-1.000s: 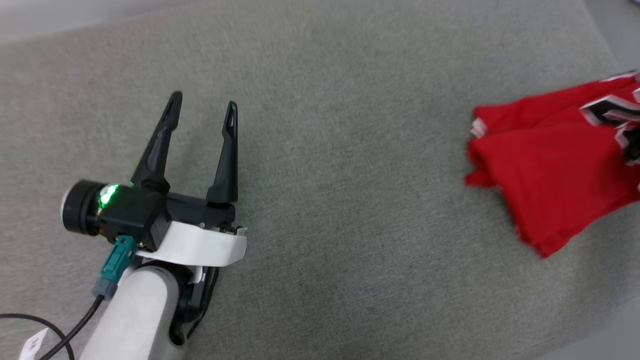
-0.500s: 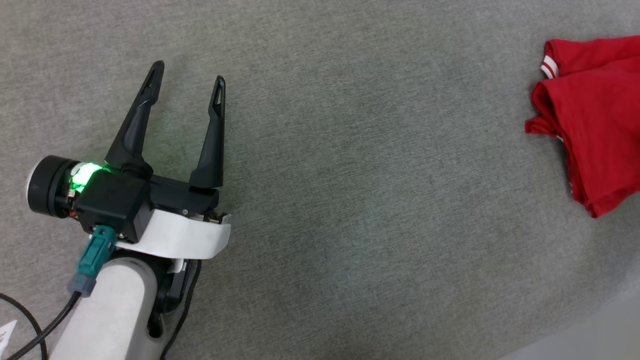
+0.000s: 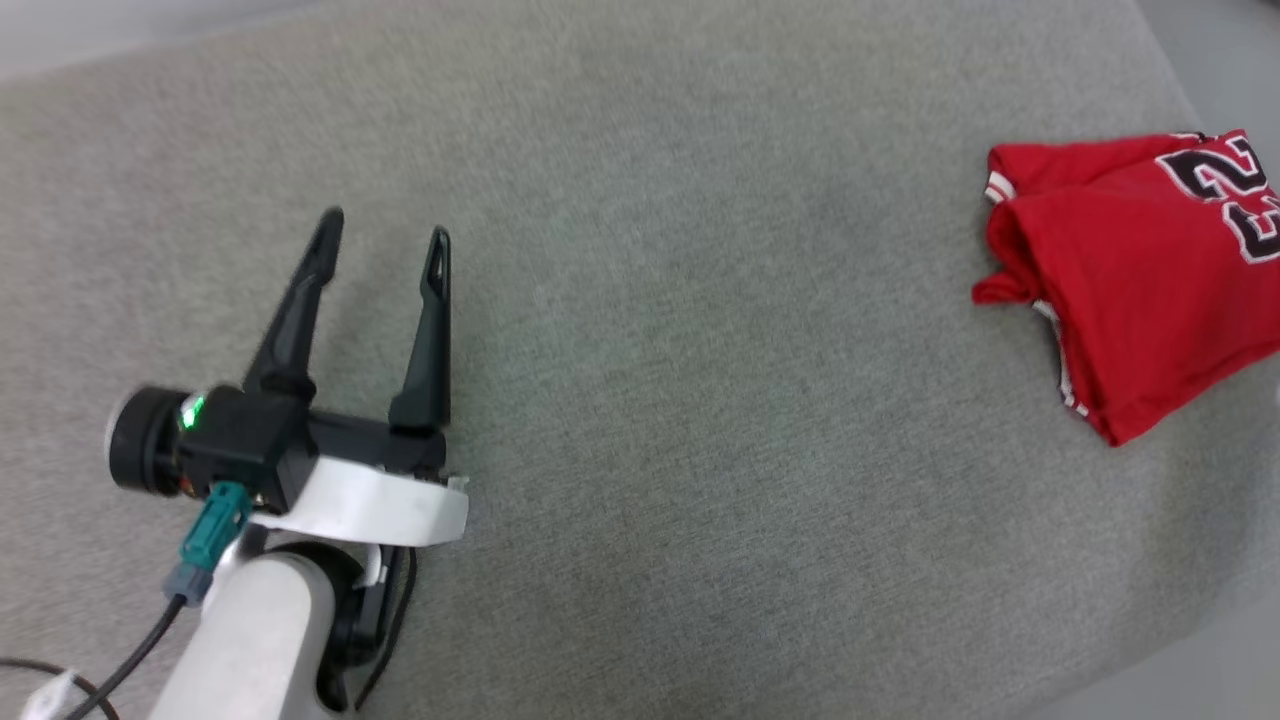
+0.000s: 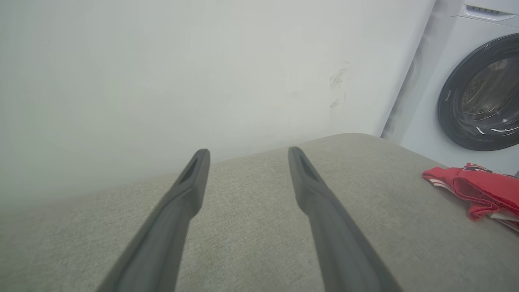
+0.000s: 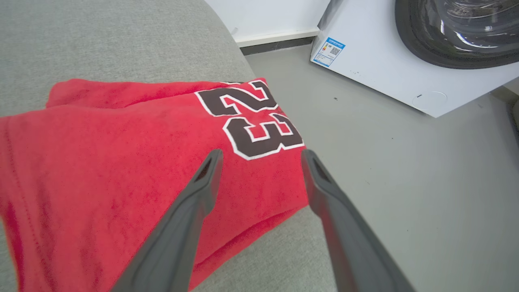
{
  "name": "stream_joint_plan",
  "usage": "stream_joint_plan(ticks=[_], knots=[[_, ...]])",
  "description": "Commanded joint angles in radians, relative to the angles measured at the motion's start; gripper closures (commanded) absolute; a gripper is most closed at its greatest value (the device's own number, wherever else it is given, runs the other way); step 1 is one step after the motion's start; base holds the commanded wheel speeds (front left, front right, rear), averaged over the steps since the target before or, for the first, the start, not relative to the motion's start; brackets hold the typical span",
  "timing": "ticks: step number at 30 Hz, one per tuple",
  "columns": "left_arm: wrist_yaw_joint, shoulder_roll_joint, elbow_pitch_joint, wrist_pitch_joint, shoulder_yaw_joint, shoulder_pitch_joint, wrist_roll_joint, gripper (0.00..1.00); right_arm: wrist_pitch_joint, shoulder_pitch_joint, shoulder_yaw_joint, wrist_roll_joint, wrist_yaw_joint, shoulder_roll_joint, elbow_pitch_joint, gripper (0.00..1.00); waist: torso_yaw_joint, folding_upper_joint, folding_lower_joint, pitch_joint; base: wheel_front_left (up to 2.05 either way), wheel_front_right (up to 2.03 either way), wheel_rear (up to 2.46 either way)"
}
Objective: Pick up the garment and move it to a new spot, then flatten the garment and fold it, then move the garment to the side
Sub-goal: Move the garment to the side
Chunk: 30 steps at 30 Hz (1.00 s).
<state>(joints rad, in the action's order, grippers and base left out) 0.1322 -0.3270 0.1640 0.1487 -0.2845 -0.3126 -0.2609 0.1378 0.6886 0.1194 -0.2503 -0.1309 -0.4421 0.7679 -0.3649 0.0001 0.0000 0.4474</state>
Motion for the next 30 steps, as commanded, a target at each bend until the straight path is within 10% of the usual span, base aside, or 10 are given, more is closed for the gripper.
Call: stream_joint_plan(ticks=[1,30], knots=[[0.005,0.014,-0.026,0.022,0.002,0.035,-0.018,0.0,-0.005,-0.047,-0.038,0.009,0.001,-0.002,-0.034,0.0,0.029,-0.0001,0.0,-0.097,0.0,0.0,0.0],[0.06,0.086,-0.242,0.106,0.061,0.265,-0.126,0.0,-0.161,-0.621,-0.11,0.063,0.001,0.218,-0.712,0.0,0.312,-0.0001,0.0,-0.408,0.0,0.0,0.0]])
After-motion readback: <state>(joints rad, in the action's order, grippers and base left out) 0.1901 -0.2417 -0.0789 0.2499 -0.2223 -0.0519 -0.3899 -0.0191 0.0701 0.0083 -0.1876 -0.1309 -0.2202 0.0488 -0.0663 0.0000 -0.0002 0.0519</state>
